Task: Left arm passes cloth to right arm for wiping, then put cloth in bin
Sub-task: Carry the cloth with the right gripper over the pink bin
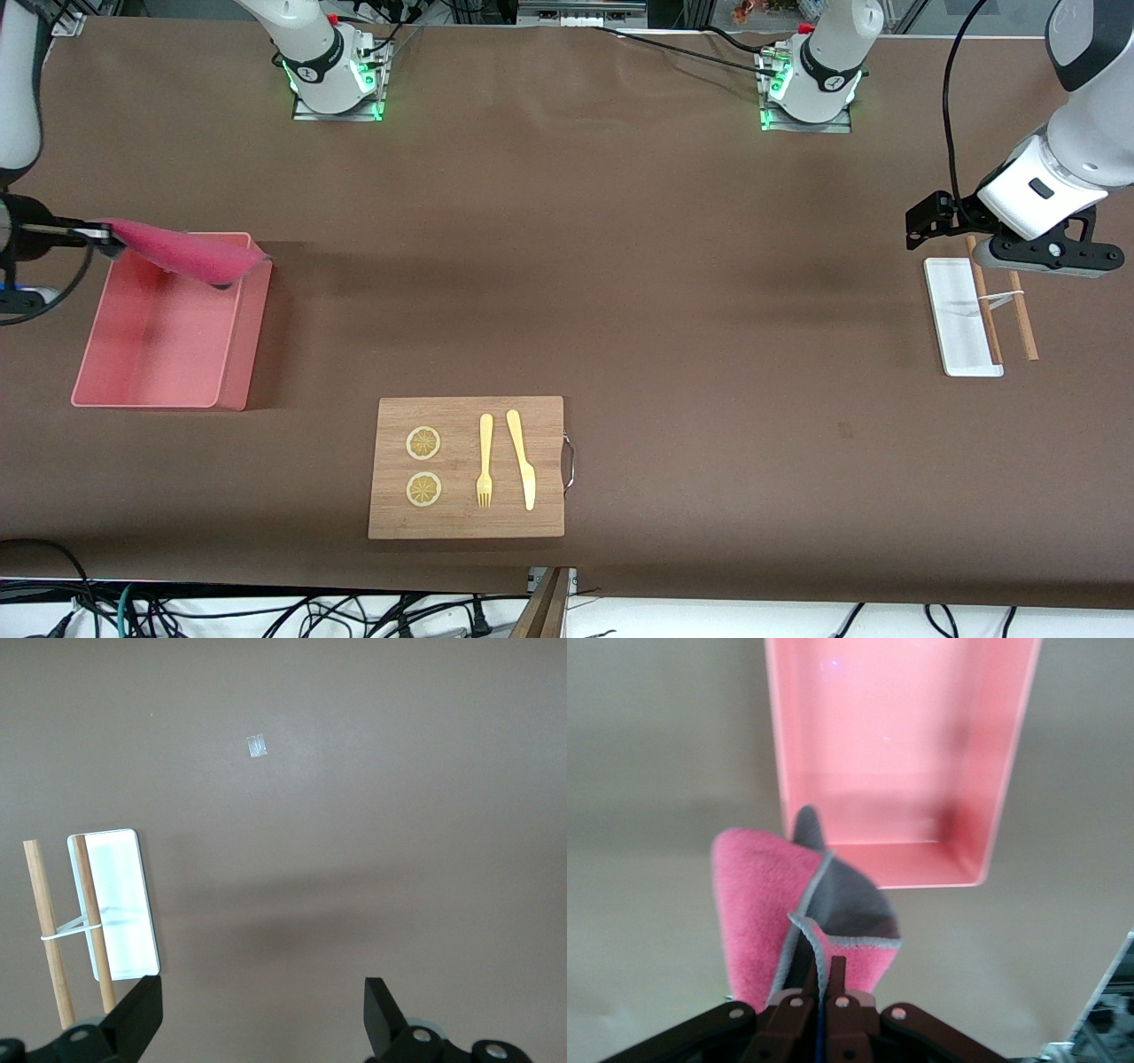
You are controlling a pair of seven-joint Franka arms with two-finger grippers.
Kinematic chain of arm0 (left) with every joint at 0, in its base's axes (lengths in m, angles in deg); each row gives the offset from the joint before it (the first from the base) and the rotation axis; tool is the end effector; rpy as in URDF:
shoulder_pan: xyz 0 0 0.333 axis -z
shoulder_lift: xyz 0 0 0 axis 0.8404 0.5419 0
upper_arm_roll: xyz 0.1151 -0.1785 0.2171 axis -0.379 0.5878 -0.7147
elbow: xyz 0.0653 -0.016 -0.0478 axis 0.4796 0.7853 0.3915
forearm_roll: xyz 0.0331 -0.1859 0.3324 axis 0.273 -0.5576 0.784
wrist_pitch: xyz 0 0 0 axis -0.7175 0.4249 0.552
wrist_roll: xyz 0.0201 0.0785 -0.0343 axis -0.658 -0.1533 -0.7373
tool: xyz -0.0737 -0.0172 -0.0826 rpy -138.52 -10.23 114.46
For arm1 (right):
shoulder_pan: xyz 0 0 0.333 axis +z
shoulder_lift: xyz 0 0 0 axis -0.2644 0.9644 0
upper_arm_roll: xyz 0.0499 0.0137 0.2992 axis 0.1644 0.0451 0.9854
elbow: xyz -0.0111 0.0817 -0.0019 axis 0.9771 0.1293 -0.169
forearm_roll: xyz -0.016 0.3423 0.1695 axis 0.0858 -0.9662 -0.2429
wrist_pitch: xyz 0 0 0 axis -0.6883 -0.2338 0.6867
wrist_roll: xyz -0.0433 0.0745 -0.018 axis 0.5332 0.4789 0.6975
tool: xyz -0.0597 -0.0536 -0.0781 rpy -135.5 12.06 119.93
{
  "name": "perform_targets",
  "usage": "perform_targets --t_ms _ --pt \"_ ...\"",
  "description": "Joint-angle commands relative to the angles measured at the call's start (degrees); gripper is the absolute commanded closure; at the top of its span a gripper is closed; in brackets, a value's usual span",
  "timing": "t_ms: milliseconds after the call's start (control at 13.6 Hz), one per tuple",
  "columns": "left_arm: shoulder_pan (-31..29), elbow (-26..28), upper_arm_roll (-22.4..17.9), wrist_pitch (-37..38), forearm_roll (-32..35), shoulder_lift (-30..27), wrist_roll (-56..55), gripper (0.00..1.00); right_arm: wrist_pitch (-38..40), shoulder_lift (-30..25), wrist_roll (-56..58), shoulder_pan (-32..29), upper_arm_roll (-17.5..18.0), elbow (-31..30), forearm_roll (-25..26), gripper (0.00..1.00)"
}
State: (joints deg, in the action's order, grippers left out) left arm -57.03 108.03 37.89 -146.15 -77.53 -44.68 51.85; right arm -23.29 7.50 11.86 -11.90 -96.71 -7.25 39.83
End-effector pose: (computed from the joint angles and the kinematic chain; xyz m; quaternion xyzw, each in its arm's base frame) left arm 0.5458 -0.0372 0.5369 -0.9987 0.0480 0.0162 0.0057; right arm 0.5807 -0.1049 0.4912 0.9801 0.0020 -0.1940 0.0422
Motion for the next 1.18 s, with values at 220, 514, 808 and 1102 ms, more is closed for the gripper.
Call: perform_targets --t_ms 220,514,808,1102 --pt "-0.42 -0.28 0.2 -0.23 -0.33 -0.05 1.32 0.0 -6.71 5.6 8.86 -1.85 -3.1 -1.22 1.8 1.0" --pt "-0.33 -0.28 0.37 -0.23 -0.33 -0.05 1.23 0.0 -14.0 11.05 8.07 -2.37 -3.1 -4.11 -1.87 1.0" --pt "-0.33 -0.28 0.37 -0.23 -0.33 -0.05 1.23 0.0 -22.86 14.67 8.07 -2.99 -3.1 -8.07 -4.53 1.0" --pt "-0.33 -0.28 0.37 -0.15 -0.33 -0.05 1.23 0.0 -29.73 17.3 8.07 -2.99 -3.1 -10.27 -7.95 0.96"
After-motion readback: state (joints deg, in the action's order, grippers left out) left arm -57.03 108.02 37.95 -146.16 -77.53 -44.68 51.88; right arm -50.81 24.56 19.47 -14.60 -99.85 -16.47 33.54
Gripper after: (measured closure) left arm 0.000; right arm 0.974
